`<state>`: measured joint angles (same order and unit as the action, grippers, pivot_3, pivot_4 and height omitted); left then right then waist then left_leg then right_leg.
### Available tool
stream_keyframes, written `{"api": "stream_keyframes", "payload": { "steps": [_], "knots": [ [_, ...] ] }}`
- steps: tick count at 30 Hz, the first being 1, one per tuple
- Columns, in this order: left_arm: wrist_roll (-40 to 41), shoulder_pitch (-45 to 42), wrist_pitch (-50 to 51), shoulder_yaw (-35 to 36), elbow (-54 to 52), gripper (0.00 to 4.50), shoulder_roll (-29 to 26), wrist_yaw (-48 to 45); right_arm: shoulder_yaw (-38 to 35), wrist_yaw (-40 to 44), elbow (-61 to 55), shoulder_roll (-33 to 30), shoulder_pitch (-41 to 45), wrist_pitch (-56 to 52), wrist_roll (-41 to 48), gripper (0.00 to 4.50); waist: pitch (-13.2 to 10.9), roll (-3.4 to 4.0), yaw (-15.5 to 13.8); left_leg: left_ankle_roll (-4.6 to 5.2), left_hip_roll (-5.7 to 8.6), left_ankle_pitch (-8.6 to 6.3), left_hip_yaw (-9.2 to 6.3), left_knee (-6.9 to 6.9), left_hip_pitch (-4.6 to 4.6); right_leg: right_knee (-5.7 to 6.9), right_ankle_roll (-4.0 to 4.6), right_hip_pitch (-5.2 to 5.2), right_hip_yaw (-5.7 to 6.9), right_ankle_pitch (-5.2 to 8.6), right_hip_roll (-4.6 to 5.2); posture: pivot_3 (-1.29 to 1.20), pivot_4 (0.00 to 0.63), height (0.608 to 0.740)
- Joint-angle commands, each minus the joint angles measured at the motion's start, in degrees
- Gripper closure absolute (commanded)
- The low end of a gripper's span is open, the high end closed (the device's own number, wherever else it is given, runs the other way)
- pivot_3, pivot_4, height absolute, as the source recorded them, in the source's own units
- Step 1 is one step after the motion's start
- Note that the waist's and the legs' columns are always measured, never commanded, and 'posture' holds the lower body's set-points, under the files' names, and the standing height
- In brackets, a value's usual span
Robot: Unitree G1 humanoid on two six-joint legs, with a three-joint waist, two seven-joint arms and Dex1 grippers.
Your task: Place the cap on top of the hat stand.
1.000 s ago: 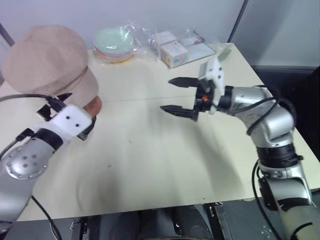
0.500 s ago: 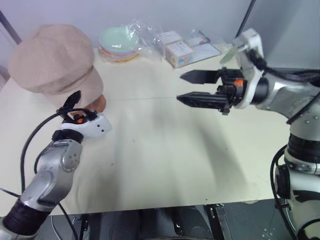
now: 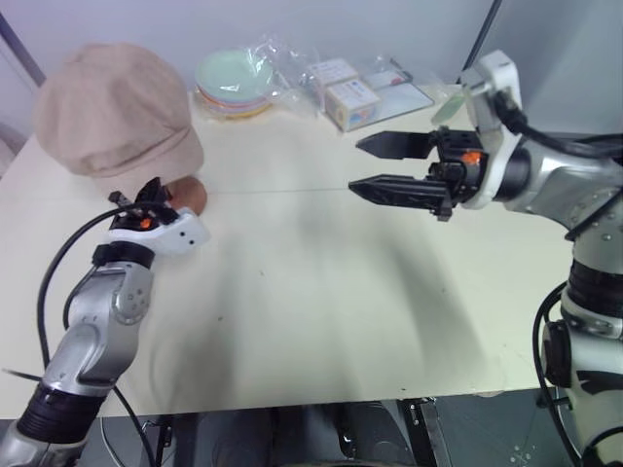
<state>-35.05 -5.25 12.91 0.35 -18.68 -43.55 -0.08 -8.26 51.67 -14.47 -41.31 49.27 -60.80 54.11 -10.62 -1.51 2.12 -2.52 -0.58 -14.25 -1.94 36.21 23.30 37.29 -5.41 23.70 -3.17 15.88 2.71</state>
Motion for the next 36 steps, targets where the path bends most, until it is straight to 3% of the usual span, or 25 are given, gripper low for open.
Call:
{"api": "stream_keyframes", "payload": {
  "steps": [1, 9, 15, 23, 33, 34, 36],
  "knots": [
    [3.5, 3.7, -10.9, 7.5, 0.5, 4.48, -3.4, 1.3, -1.5, 1.2, -0.5, -1.3, 0.9, 2.3, 0.1, 0.00, 0.0, 0.00, 0.1, 0.00, -0.02, 0.00, 0.00, 0.00, 0.00, 0.00, 0.00, 0.01, 0.00, 0.00, 0.02, 0.00, 0.150, 0.740],
    [15.9, 12.4, -48.9, 18.9, 16.6, 4.48, -16.4, -2.5, 0.2, 3.4, 1.9, -1.9, 0.4, 5.5, -2.6, 0.00, 0.0, 0.02, -0.2, 0.00, -0.10, 0.00, 0.05, -0.06, 0.02, -0.01, 0.09, 0.09, -0.01, -0.01, 0.24, 0.00, 0.150, 0.740],
    [21.2, 10.3, -64.4, 21.7, 31.9, 4.48, -24.9, -8.5, 1.2, 5.1, 3.5, -2.1, 0.2, 7.5, -4.6, 0.00, 0.0, 0.05, 0.0, 0.00, -0.11, 0.00, 0.36, -0.08, 0.12, -0.13, 0.23, 0.08, 0.11, 0.07, 0.57, 0.00, 0.150, 0.740],
    [21.8, 4.7, -71.9, 20.9, 44.3, 4.48, -27.3, -10.9, 2.0, 6.5, 5.6, -1.8, 1.0, 9.2, -6.7, 0.00, 0.0, 0.07, 0.4, 0.01, -0.13, 0.01, 0.42, -0.14, 0.13, -0.15, 0.07, 0.11, 0.20, -0.02, 0.50, 0.00, 0.150, 0.740],
    [20.4, 2.4, -73.7, 18.0, 45.2, 4.48, -24.2, -12.2, 2.9, 7.3, 6.4, -1.6, 1.9, 10.2, -8.4, 0.00, 0.0, 0.06, 0.4, 0.02, -0.30, 0.01, 0.60, -0.03, 0.12, 0.00, 0.04, 0.12, 0.23, -0.02, 0.08, 0.00, 0.150, 0.740],
    [20.8, 2.6, -73.7, 18.1, 45.1, 3.81, -24.1, -12.4, 2.9, 7.3, 6.6, -1.6, 2.0, 10.3, -8.6, 0.00, 0.0, 0.06, 0.4, 0.02, -0.31, 0.01, 0.60, -0.03, 0.11, 0.01, 0.03, 0.12, 0.23, -0.02, 0.07, 0.00, 0.150, 0.740],
    [22.0, 3.1, -73.6, 18.2, 44.8, 3.03, -23.8, -13.1, 3.0, 7.3, 6.8, -1.4, 2.0, 10.4, -9.0, 0.00, 0.0, 0.06, 0.4, 0.02, -0.32, 0.01, 0.60, -0.03, 0.11, 0.02, 0.04, 0.13, 0.23, -0.02, 0.06, 0.00, 0.150, 0.740]
  ]
}}
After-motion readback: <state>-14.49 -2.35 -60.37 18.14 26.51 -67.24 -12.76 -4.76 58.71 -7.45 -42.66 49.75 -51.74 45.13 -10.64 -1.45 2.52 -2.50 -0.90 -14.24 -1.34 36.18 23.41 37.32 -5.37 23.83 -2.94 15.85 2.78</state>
